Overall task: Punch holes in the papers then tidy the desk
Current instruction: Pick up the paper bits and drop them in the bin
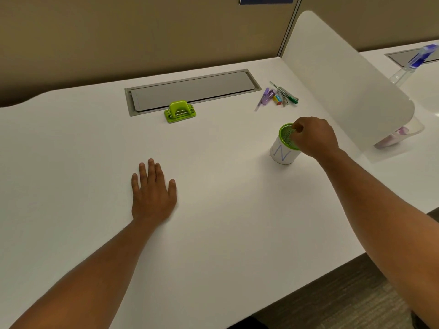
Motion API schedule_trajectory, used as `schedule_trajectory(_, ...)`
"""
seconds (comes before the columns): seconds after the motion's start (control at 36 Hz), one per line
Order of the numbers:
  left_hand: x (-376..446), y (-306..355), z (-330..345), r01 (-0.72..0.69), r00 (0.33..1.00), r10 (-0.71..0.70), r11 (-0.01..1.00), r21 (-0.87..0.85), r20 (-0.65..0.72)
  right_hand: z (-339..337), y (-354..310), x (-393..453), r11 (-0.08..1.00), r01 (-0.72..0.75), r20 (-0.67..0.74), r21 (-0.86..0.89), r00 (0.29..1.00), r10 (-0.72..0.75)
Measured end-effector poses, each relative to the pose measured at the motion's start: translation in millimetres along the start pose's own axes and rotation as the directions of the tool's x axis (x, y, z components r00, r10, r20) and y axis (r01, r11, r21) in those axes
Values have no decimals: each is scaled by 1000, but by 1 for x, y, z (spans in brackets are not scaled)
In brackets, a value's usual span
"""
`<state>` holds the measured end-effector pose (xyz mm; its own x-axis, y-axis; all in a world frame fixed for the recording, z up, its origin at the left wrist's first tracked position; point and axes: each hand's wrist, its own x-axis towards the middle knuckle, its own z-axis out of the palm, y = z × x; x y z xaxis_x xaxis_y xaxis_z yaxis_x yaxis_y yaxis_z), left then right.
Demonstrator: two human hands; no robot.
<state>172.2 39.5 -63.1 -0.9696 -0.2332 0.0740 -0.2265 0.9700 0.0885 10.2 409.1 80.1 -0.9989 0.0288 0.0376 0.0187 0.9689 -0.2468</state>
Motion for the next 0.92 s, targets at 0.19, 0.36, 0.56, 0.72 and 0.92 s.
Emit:
schedule_trajectory(0.19,0,0,0,-2,1000,2,1000,10,6,1,-2,-1,1000,5,-20,24,1000,-4)
schedule_trajectory(0.36,1,-1,1,6,1000,-6,1000,9,8,2,-2,-5,998,22,-99,64,995,-16)
schedule_trajectory(0.56,2,-1,2,10,1000,-10,1000,-2,12,4,-1,-9,995,39,-105,88,994,-30)
schedule_trajectory(0.72,2,-2,3,11,1000,-11,1000,10,10,3,-6,-15,993,76,-167,90,984,-60)
schedule_trajectory(0.92,2,-1,3,4,1000,-4,1000,2,10,17,-37,-38,940,312,-239,138,932,-274)
